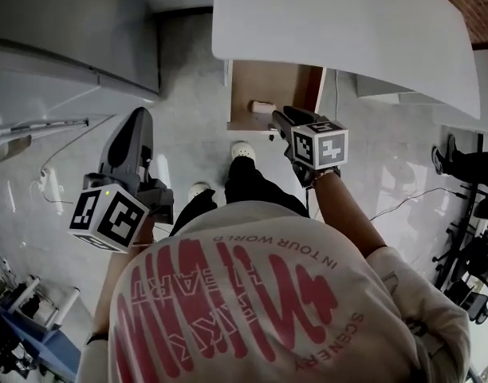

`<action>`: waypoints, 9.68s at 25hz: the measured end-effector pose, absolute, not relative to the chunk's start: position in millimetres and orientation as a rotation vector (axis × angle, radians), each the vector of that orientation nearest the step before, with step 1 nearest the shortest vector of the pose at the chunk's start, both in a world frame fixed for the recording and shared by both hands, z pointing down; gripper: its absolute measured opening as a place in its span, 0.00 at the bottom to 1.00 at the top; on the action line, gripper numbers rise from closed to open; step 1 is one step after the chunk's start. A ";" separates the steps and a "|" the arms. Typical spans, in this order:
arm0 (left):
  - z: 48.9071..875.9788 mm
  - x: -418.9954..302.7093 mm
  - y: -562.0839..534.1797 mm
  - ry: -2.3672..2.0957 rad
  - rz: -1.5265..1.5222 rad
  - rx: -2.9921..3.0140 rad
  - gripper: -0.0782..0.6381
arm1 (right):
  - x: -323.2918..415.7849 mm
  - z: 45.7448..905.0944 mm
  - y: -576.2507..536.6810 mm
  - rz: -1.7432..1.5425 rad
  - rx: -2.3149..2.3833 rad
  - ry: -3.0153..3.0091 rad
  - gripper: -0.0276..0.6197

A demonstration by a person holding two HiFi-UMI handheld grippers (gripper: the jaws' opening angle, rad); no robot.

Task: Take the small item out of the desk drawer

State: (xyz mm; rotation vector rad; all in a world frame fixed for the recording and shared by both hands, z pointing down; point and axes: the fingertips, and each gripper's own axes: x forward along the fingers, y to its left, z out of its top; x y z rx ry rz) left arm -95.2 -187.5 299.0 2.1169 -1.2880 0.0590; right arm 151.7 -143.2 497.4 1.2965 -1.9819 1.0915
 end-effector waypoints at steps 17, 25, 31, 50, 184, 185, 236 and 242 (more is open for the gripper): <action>372.9 -82.7 -205.0 -1.384 0.201 1.893 0.11 | 159.6 625.8 -169.9 1.062 0.910 -1.844 0.25; 402.6 -77.4 -200.8 -1.404 0.244 1.819 0.11 | 166.5 669.6 -172.4 1.021 0.768 -1.804 0.26; 410.5 -82.5 -196.6 -1.423 0.255 1.770 0.11 | 169.3 694.1 -172.3 0.963 0.662 -1.754 0.28; 434.7 -100.9 -172.0 -1.461 0.240 1.652 0.11 | 158.5 733.2 -156.8 0.777 0.425 -1.692 0.34; 417.9 -122.4 -106.7 -1.481 0.068 1.637 0.11 | 168.4 726.9 -144.1 0.842 0.577 -1.502 0.24; 416.5 -123.3 -105.5 -1.483 0.065 1.638 0.11 | 169.6 725.5 -142.5 0.840 0.585 -1.500 0.24; 330.1 -93.7 -62.7 -1.251 -0.053 2.013 0.11 | 172.5 601.2 -75.0 0.787 0.974 -1.616 0.24; 319.7 -91.3 -59.5 -1.220 -0.058 2.069 0.11 | 168.9 585.3 -63.8 0.798 1.028 -1.637 0.24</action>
